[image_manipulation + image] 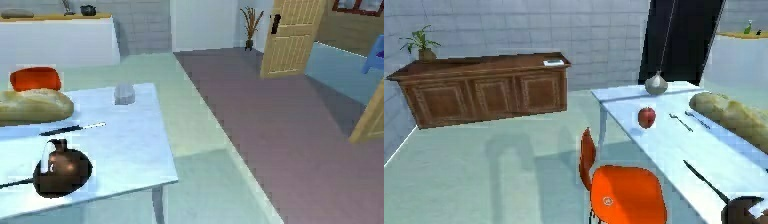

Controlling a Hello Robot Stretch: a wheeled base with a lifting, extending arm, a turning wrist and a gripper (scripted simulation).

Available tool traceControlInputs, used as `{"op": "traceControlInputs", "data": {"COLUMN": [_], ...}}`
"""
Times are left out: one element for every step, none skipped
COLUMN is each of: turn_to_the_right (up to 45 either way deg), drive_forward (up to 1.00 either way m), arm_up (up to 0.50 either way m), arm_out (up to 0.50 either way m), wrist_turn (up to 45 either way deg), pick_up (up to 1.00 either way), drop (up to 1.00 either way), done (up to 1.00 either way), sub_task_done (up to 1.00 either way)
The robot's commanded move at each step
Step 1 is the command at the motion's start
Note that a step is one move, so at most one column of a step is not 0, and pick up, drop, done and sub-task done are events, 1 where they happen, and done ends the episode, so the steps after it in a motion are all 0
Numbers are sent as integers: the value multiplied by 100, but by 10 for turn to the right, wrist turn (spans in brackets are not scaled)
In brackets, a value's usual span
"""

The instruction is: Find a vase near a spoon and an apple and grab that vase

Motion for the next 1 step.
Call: {"op": "traceControlInputs", "data": {"turn_to_the_right": [-450], "drive_forward": [0], "arm_up": [0], "arm_out": [0], "wrist_turn": [0], "pick_up": [0], "drop": [0], "done": [0], "sub_task_done": [0]}}
